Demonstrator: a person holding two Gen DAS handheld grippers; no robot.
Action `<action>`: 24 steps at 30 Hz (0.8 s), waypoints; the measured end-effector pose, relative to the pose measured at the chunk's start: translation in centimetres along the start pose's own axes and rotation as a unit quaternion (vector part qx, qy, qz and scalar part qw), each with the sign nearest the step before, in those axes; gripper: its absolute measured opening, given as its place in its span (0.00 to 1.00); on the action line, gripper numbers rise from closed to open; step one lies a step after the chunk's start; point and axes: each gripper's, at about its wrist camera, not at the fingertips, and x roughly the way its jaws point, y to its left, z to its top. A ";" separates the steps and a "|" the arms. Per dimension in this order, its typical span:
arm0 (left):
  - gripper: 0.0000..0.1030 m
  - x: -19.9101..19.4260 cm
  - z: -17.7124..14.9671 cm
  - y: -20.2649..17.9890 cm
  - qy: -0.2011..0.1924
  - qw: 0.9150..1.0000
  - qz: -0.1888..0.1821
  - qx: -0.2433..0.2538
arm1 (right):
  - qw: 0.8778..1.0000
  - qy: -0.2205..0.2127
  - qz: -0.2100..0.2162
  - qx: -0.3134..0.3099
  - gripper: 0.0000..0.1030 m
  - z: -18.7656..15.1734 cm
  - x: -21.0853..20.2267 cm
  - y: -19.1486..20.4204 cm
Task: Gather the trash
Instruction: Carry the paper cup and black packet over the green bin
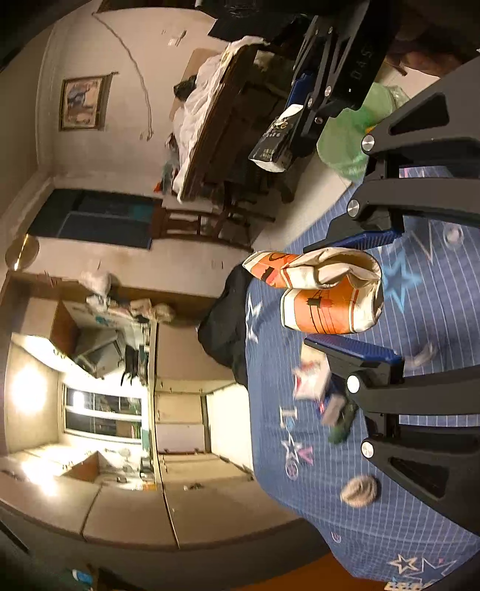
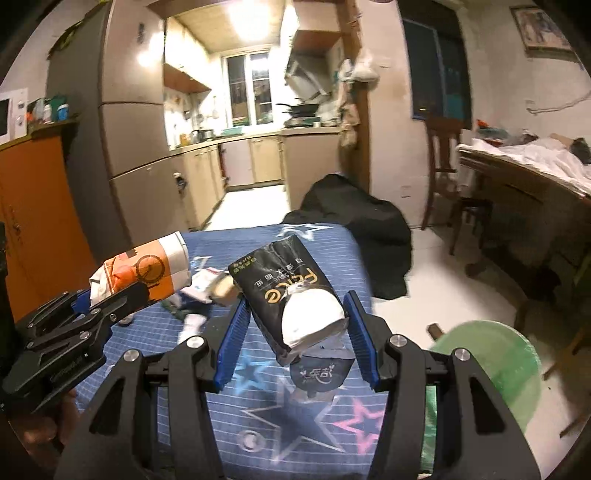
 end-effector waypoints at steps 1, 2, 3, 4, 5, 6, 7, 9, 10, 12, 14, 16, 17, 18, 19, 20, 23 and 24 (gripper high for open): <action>0.42 0.2 0.2 -0.8 -0.001 1.000 -0.004 0.002 | 1.000 -0.001 -0.009 0.003 0.49 0.1 -0.4 -0.8; 0.42 0.3 0.4 -1.3 -0.001 1.000 -0.007 0.005 | 1.000 -0.001 -0.015 0.004 0.49 0.1 -0.7 -1.3; 0.42 0.6 0.6 -2.2 -0.001 1.000 -0.013 0.007 | 1.000 -0.002 -0.023 0.006 0.49 0.1 -1.0 -2.0; 0.42 0.8 0.8 -2.9 -0.001 1.000 -0.018 0.009 | 1.000 -0.002 -0.028 0.007 0.49 0.2 -1.2 -2.6; 0.42 1.1 0.9 -4.0 -0.001 1.000 -0.022 0.012 | 0.999 -0.002 -0.036 0.010 0.49 0.2 -1.6 -3.4; 0.42 1.3 1.0 -4.7 0.000 1.000 -0.026 0.014 | 0.999 -0.003 -0.041 0.011 0.49 0.1 -1.9 -3.8; 0.42 1.6 1.1 -5.4 0.001 0.999 -0.030 0.016 | 0.999 -0.003 -0.047 0.012 0.49 0.1 -2.1 -4.4; 0.42 2.1 1.5 -6.8 0.002 0.999 -0.037 0.022 | 0.998 -0.002 -0.056 0.013 0.49 0.0 -2.3 -5.3; 0.42 2.4 1.7 -6.8 0.002 0.999 -0.040 0.024 | 0.998 -0.001 -0.062 0.015 0.49 0.0 -2.5 -5.9; 0.42 3.1 2.0 -8.0 0.004 0.998 -0.047 0.029 | 0.997 0.000 -0.069 0.019 0.49 0.0 -2.6 -6.7; 0.42 3.7 2.3 -9.1 0.010 0.998 -0.056 0.033 | 0.997 0.002 -0.076 0.024 0.49 -0.3 -2.9 -7.7; 0.42 4.5 2.6 -9.3 0.013 0.997 -0.062 0.037 | 0.996 0.004 -0.085 0.027 0.49 -0.4 -3.1 -8.7; 0.42 4.9 2.7 -10.2 0.015 0.997 -0.067 0.040 | 0.995 0.005 -0.091 0.029 0.49 -0.4 -3.3 -9.4; 0.42 5.3 2.8 -10.5 0.017 0.996 -0.072 0.044 | 0.995 0.006 -0.094 0.031 0.49 -0.4 -3.4 -9.9; 0.42 5.6 2.9 -11.2 0.019 0.996 -0.076 0.048 | 0.995 0.008 -0.097 0.032 0.49 -0.5 -3.5 -10.3; 0.42 6.1 3.1 -12.2 0.020 0.995 -0.081 0.054 | 0.994 0.011 -0.103 0.034 0.49 -0.5 -3.6 -11.0; 0.42 7.3 3.4 -14.3 0.027 0.993 -0.094 0.065 | 0.992 0.023 -0.117 0.042 0.49 -0.8 -3.7 -13.0; 0.42 7.9 3.5 -15.3 0.031 0.992 -0.099 0.069 | 0.991 0.027 -0.122 0.046 0.49 -0.9 -3.7 -13.7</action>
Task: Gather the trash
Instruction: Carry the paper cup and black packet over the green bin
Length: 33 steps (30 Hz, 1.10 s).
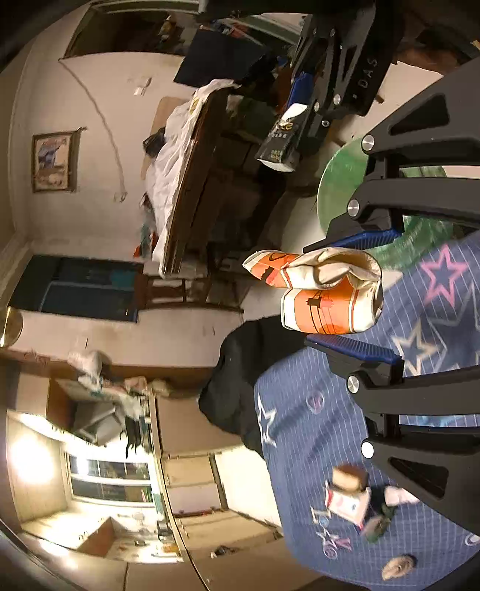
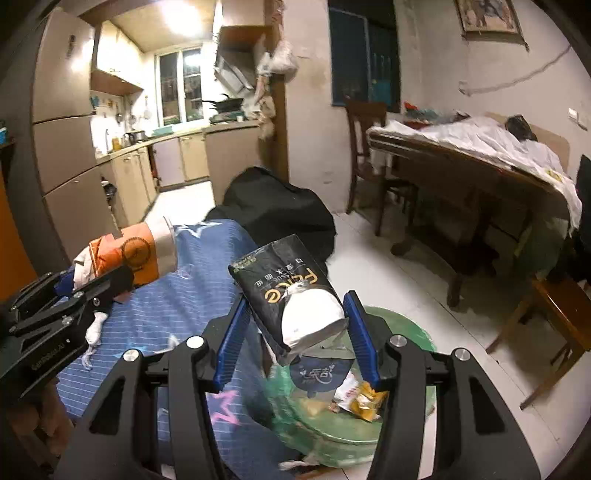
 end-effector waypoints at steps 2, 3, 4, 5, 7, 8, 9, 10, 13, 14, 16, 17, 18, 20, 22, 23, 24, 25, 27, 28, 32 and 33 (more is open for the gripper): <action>0.42 1.4 0.3 -1.5 0.009 1.000 -0.011 0.006 | 1.000 0.007 -0.008 0.005 0.49 0.0 0.2 -1.1; 0.42 2.0 0.4 -2.0 0.014 1.000 -0.017 0.009 | 1.000 0.011 -0.012 0.009 0.49 -0.2 0.4 -1.7; 0.42 2.4 0.2 -2.1 0.017 1.000 -0.020 0.011 | 1.000 0.015 -0.018 0.013 0.49 -0.3 0.5 -2.2; 0.42 3.3 0.2 -2.9 0.023 0.999 -0.025 0.015 | 0.999 0.018 -0.021 0.016 0.49 -0.4 0.6 -2.7; 0.42 4.6 0.1 -3.7 0.033 0.999 -0.029 0.020 | 0.999 0.027 -0.027 0.025 0.49 -0.7 1.1 -3.8; 0.42 5.5 0.0 -4.4 0.039 0.998 -0.030 0.024 | 0.998 0.033 -0.032 0.031 0.49 -0.9 1.4 -4.5; 0.42 6.0 -0.2 -4.6 0.044 0.998 -0.033 0.026 | 0.998 0.038 -0.035 0.032 0.49 -1.1 1.7 -5.0; 0.42 6.8 -0.4 -5.0 0.051 0.998 -0.035 0.028 | 0.998 0.042 -0.037 0.033 0.49 -1.2 2.0 -5.3; 0.42 9.2 -0.6 -5.9 0.077 0.995 -0.043 0.038 | 0.996 0.066 -0.043 0.040 0.49 -1.5 3.2 -6.9; 0.42 10.3 -0.7 -6.3 0.087 0.994 -0.046 0.043 | 0.996 0.073 -0.043 0.042 0.49 -1.5 3.6 -7.4; 0.42 11.8 -0.9 -6.7 0.103 0.992 -0.053 0.047 | 0.994 0.089 -0.044 0.045 0.49 -1.8 4.5 -8.3; 0.42 12.6 -0.9 -7.0 0.113 0.991 -0.057 0.051 | 0.993 0.098 -0.045 0.046 0.49 -1.8 5.0 -8.8; 0.42 13.3 -1.0 -7.3 0.121 0.989 -0.061 0.052 | 0.992 0.112 -0.042 0.048 0.49 -1.9 5.7 -9.3; 0.43 15.0 -1.1 -7.7 0.144 0.986 -0.071 0.054 | 0.989 0.135 -0.035 0.051 0.49 -2.0 6.8 -10.2; 0.43 16.5 -1.4 -7.9 0.169 0.980 -0.084 0.056 | 0.985 0.162 -0.031 0.051 0.49 -2.3 8.2 -10.8; 0.43 17.4 -1.5 -7.9 0.181 0.978 -0.085 0.057 | 0.983 0.173 -0.028 0.053 0.49 -2.4 8.7 -11.1; 0.43 18.1 -1.6 -8.1 0.191 0.976 -0.089 0.060 | 0.981 0.185 -0.024 0.055 0.49 -2.6 9.3 -11.2; 0.43 18.9 -1.8 -8.3 0.206 0.972 -0.095 0.063 | 0.978 0.199 -0.022 0.054 0.49 -2.8 10.0 -11.4; 0.43 20.4 -2.2 -8.7 0.230 0.965 -0.101 0.071 | 0.974 0.219 -0.021 0.049 0.49 -3.1 10.9 -11.6; 0.43 21.0 -2.4 -8.9 0.239 0.963 -0.099 0.073 | 0.971 0.233 -0.018 0.048 0.49 -3.4 11.5 -11.7; 0.44 23.5 -3.3 -9.1 0.275 0.952 -0.108 0.075 | 0.961 0.272 -0.010 0.049 0.49 -4.1 13.4 -12.4; 0.44 23.9 -3.7 -9.2 0.282 0.950 -0.110 0.074 | 0.958 0.282 -0.009 0.047 0.49 -4.3 13.8 -12.5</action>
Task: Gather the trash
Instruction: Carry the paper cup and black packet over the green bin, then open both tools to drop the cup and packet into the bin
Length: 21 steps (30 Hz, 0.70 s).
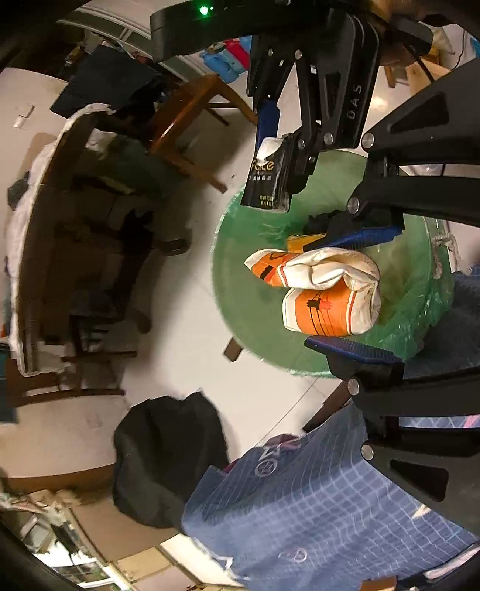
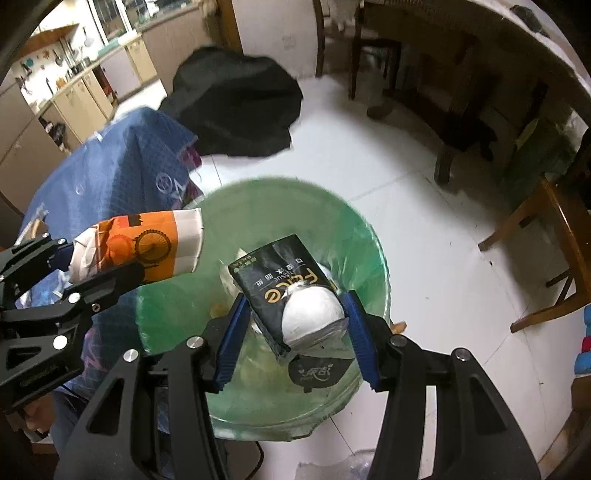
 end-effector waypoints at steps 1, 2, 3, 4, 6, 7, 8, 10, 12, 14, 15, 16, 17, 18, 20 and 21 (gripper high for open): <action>0.44 0.6 -0.1 0.0 0.006 1.000 0.000 -0.001 | 1.000 0.008 0.003 0.000 0.49 0.0 0.3 -0.1; 0.44 1.1 -0.1 0.0 0.011 1.000 0.002 0.000 | 1.000 0.013 0.005 0.001 0.49 -0.1 0.6 -0.3; 0.44 1.7 -0.1 0.2 0.017 1.000 0.003 0.001 | 1.000 0.016 0.005 0.001 0.49 0.0 0.7 -0.3; 0.44 2.1 -0.2 0.2 0.021 1.000 0.002 0.002 | 1.000 0.017 0.005 0.001 0.49 0.0 0.8 -0.5; 0.45 3.0 -0.4 0.3 0.028 1.000 0.003 0.004 | 1.000 0.019 0.006 0.003 0.49 0.0 1.1 -0.7; 0.46 3.2 -0.5 0.4 0.029 1.000 0.003 0.003 | 1.000 0.020 0.005 0.003 0.50 -0.1 1.2 -0.8; 0.46 3.5 -0.6 0.6 0.030 1.000 0.004 0.001 | 1.000 0.021 0.006 0.003 0.50 -0.2 1.3 -0.8; 0.46 3.7 -0.7 0.5 0.028 1.000 0.006 0.000 | 1.000 0.022 0.007 0.003 0.51 -0.1 1.5 -0.7; 0.46 3.8 -0.7 0.5 0.026 1.000 0.008 0.001 | 1.000 0.020 0.008 0.003 0.51 -0.1 1.5 -0.7; 0.48 3.7 -0.7 0.5 0.023 1.000 0.013 -0.001 | 1.000 0.018 0.009 0.003 0.51 0.0 1.4 -0.7; 0.51 3.5 -0.6 0.4 0.022 1.000 0.015 -0.003 | 1.000 0.016 0.009 0.003 0.52 0.0 1.4 -0.6; 0.54 3.4 -0.5 0.3 0.020 1.000 0.017 -0.004 | 1.000 0.013 0.008 0.005 0.53 0.0 1.3 -0.6; 0.61 3.2 -0.4 0.3 0.018 1.000 0.019 -0.006 | 1.000 0.012 0.009 0.006 0.54 0.1 1.3 -0.7; 0.67 3.0 -0.4 0.5 0.015 1.000 0.021 -0.007 | 1.000 0.010 0.009 0.008 0.55 0.1 1.2 -0.8; 0.73 2.7 -0.3 0.6 0.013 1.000 0.024 -0.008 | 1.000 0.006 0.010 0.011 0.59 0.1 1.0 -0.9; 0.74 2.6 -0.4 0.7 0.012 1.000 0.025 -0.009 | 1.000 0.004 0.010 0.013 0.59 0.2 0.9 -1.0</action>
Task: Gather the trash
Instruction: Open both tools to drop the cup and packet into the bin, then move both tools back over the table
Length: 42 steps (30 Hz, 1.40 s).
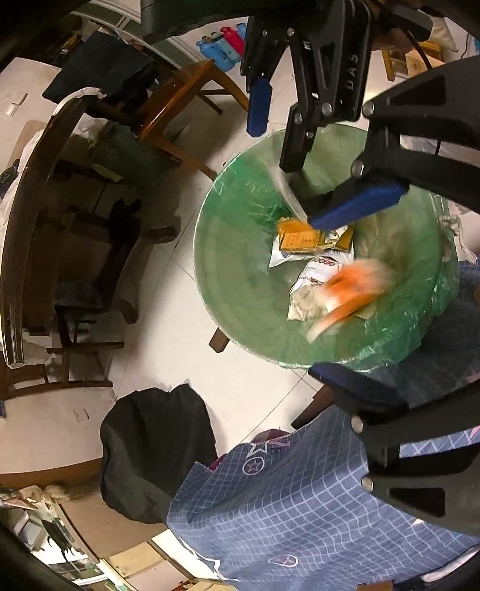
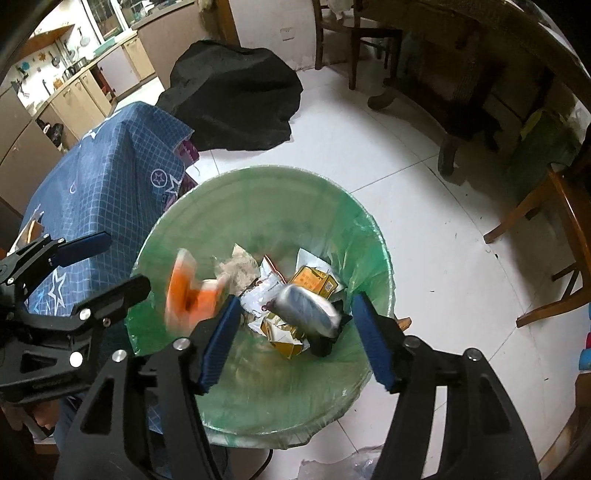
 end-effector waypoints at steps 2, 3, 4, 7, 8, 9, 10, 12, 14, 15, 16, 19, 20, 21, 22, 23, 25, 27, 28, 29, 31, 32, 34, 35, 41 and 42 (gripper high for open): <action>0.74 -0.2 -0.1 0.0 0.000 1.000 0.002 -0.001 | 1.000 -0.002 -0.001 0.002 0.59 -0.1 -0.1 -0.2; 0.74 -0.3 -0.1 0.1 0.000 1.000 0.003 -0.001 | 1.000 -0.002 -0.001 0.003 0.59 -0.1 -0.2 -0.3; 0.74 -0.4 -0.2 0.1 0.000 1.000 0.003 -0.001 | 1.000 -0.003 0.000 0.004 0.59 -0.2 -0.2 -0.3; 0.74 -0.5 -0.2 -0.2 -0.001 1.000 0.003 -0.001 | 1.000 -0.002 0.000 0.003 0.59 -0.3 -0.2 -0.3; 0.74 -0.6 -0.3 -0.3 -0.001 1.000 0.003 0.000 | 1.000 -0.002 0.000 0.004 0.59 -0.4 -0.2 -0.2; 0.74 -0.6 -0.3 -0.4 -0.001 1.000 0.004 0.000 | 1.000 -0.003 0.001 0.004 0.59 -0.5 -0.3 -0.1; 0.74 -0.7 -0.4 -0.5 -0.002 1.000 0.005 0.001 | 1.000 -0.006 0.001 0.004 0.59 -0.5 -0.5 0.0; 0.74 -1.3 -0.7 -0.4 -0.006 1.000 0.005 0.000 | 1.000 -0.015 0.002 0.005 0.59 -0.6 -0.9 0.1; 0.74 -2.1 -1.2 0.0 -0.012 1.000 0.005 -0.004 | 0.999 -0.034 0.004 0.003 0.60 -1.0 -1.8 0.5; 0.74 -2.6 -1.5 0.2 -0.016 1.000 0.005 -0.006 | 0.999 -0.050 0.003 0.000 0.63 -1.3 -2.6 0.8; 0.74 -3.2 -1.9 0.4 -0.020 1.000 0.004 -0.008 | 0.997 -0.072 0.000 -0.004 0.65 -1.7 -3.5 1.2; 0.74 -5.4 -3.6 1.6 -0.042 0.999 0.009 -0.012 | 0.989 -0.143 -0.018 -0.021 0.72 -3.1 -6.1 3.0; 0.74 -6.6 -4.6 2.3 -0.056 0.998 0.015 -0.016 | 0.983 -0.179 -0.017 -0.029 0.75 -4.0 -7.4 4.0; 0.74 -7.4 -5.3 2.8 -0.065 0.998 0.018 -0.018 | 0.978 -0.204 -0.017 -0.035 0.80 -4.8 -8.2 4.9; 0.74 -8.3 -6.1 3.5 -0.073 0.997 0.020 -0.022 | 0.971 -0.235 -0.015 -0.043 0.83 -5.9 -9.3 6.1; 0.74 -9.3 -6.9 4.3 -0.081 0.996 0.024 -0.025 | 0.966 -0.255 -0.014 -0.049 0.85 -6.7 -9.9 7.0; 0.74 -11.7 -9.1 6.3 -0.105 0.993 0.041 -0.034 | 0.957 -0.283 -0.004 -0.059 0.89 -8.3 -10.6 8.8; 0.75 -14.4 -11.8 9.1 -0.127 0.989 0.059 -0.054 | 0.952 -0.299 0.017 -0.067 0.90 -9.9 -10.7 10.9; 0.75 -15.4 -12.9 10.3 -0.135 0.987 0.065 -0.063 | 0.951 -0.299 0.032 -0.072 0.90 -10.8 -10.3 12.2; 0.76 -16.5 -14.1 11.8 -0.142 0.984 0.074 -0.075 | 0.951 -0.296 0.043 -0.075 0.90 -11.3 -10.0 13.0; 0.76 -19.0 -17.0 15.3 -0.158 0.976 0.109 -0.103 | 0.952 -0.285 0.073 -0.081 0.90 -12.4 -9.0 15.1; 0.76 -20.2 -18.6 17.1 -0.164 0.971 0.127 -0.116 | 0.953 -0.279 0.082 -0.085 0.90 -12.7 -8.7 15.8; 0.76 -23.0 -22.2 21.7 -0.173 0.957 0.165 -0.162 | 0.954 -0.267 0.099 -0.097 0.90 -13.2 -7.9 17.6; 0.77 -24.4 -24.0 24.0 -0.179 0.948 0.183 -0.188 | 0.954 -0.260 0.108 -0.106 0.90 -13.4 -7.5 18.8; 0.88 -29.9 -32.4 35.9 -0.191 0.893 0.263 -0.313 | 0.954 -0.216 0.143 -0.148 0.90 -13.4 -5.6 24.1; 0.92 -30.2 -33.3 37.1 -0.191 0.888 0.258 -0.328 | 0.954 -0.213 0.146 -0.154 0.90 -13.6 -5.7 24.7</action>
